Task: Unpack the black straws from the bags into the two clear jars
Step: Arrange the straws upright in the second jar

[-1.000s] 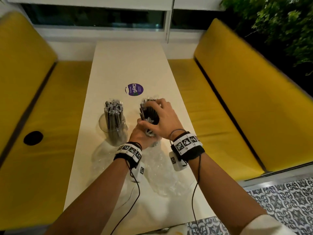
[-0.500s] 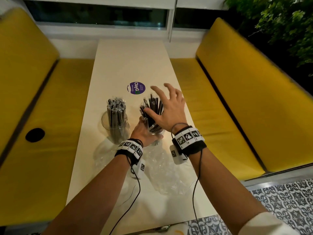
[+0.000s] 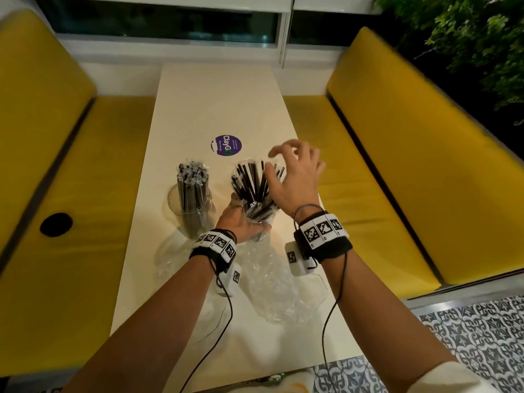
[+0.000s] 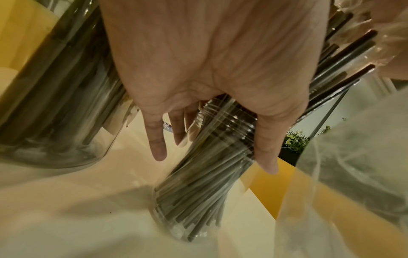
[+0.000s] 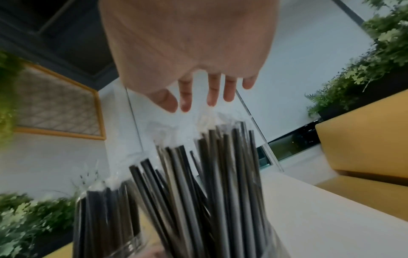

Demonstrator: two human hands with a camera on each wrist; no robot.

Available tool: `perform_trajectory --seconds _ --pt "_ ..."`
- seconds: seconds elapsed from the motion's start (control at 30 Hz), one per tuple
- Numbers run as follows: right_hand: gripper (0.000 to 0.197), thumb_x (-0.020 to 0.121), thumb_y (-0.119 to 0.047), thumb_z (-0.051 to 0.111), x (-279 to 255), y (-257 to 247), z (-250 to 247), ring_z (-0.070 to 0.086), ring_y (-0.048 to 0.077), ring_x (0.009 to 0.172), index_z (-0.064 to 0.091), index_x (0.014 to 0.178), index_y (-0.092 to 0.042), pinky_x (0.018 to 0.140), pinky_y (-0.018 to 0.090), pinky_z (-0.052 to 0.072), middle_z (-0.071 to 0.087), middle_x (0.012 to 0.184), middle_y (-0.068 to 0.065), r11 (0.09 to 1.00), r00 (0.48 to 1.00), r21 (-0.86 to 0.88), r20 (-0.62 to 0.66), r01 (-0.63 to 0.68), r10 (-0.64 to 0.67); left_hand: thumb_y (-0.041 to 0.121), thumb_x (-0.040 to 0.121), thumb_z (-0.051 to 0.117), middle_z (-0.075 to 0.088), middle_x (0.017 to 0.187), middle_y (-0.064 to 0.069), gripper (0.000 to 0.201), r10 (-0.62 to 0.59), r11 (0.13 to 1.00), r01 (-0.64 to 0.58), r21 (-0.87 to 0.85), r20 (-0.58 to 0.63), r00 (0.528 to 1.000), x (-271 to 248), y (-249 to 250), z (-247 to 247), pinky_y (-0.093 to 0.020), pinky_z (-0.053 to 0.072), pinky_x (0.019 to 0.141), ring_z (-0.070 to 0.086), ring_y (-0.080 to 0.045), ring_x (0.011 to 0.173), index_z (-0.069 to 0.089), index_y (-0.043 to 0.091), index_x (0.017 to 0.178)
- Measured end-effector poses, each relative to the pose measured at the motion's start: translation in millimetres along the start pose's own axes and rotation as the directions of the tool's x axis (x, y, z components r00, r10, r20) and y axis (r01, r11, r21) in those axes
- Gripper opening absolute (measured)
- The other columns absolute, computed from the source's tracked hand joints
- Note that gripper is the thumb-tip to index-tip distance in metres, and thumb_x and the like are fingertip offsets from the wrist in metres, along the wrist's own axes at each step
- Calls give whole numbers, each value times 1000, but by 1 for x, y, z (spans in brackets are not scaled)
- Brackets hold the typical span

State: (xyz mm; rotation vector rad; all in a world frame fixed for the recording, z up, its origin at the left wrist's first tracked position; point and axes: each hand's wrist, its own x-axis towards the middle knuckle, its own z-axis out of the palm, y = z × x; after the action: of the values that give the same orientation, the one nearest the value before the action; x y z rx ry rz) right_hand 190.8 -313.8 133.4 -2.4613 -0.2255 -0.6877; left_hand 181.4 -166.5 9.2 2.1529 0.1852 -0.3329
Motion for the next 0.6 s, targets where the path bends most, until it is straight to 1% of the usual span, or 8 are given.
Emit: perform_trajectory --seconds 0.07,0.17,0.23,0.27,0.37,0.47,0.53,0.6 --pt "48 88 -64 61 10 -6 -2 40 25 131 57 129 -40 103 42 33 47 143 0 999 993 46 119 10 -15 55 60 96 66 135 8 102 -7 1000 7 0 -4 1000 -2 2 -1 -32 44 116 61 -19 130 53 18 145" --pt "78 76 -83 61 11 -16 4 42 28 134 44 144 -48 105 47 37 45 150 2 981 866 48 463 190 -190 47 70 94 57 152 -1 105 0 999 0 40 1 1000 -6 4 -3 -41 43 119 54 -26 141 43 18 157" --pt "61 82 -66 70 2 -21 15 53 27 118 58 134 -37 100 46 45 56 132 4 930 785 -21 543 367 -298 41 70 95 64 140 -1 94 -13 1000 13 11 1 1000 -4 2 -2 -41 49 111 59 -28 135 50 18 150" --pt "42 86 -47 73 -1 -23 20 56 29 109 66 123 -28 94 48 50 61 121 6 912 782 -16 521 410 -342 40 68 95 66 130 2 90 -6 1000 6 6 -10 1000 -4 2 -1 -37 51 102 63 -26 129 53 19 144" --pt "13 92 -11 67 -1 -19 20 59 29 96 71 104 -12 84 45 51 66 103 6 955 911 94 287 282 -297 38 69 96 63 130 5 95 -10 999 10 -38 -11 1000 -1 0 -1 -32 49 98 62 -20 120 39 19 142" --pt "16 96 -27 60 -3 -7 8 55 21 100 71 106 -23 90 40 35 70 106 -8 980 984 -109 82 168 -159 48 62 97 59 146 1 111 -2 1000 2 -27 -19 1000 -4 3 -6 -43 50 112 61 -24 129 29 28 147" --pt "23 98 -37 55 -10 0 9 52 21 111 71 113 -30 97 45 26 70 116 -13 955 970 -226 196 191 -147 49 62 98 56 150 -1 116 -6 1000 6 -1 -17 1000 -3 1 -5 -43 49 113 59 -26 133 27 28 151" --pt "24 97 -42 57 -13 2 5 50 18 116 71 115 -34 99 42 22 68 122 -16 973 967 -128 190 195 -169 48 63 98 56 150 -3 112 8 1000 -7 13 -20 1000 -2 1 -5 -42 49 111 59 -28 134 28 26 148"
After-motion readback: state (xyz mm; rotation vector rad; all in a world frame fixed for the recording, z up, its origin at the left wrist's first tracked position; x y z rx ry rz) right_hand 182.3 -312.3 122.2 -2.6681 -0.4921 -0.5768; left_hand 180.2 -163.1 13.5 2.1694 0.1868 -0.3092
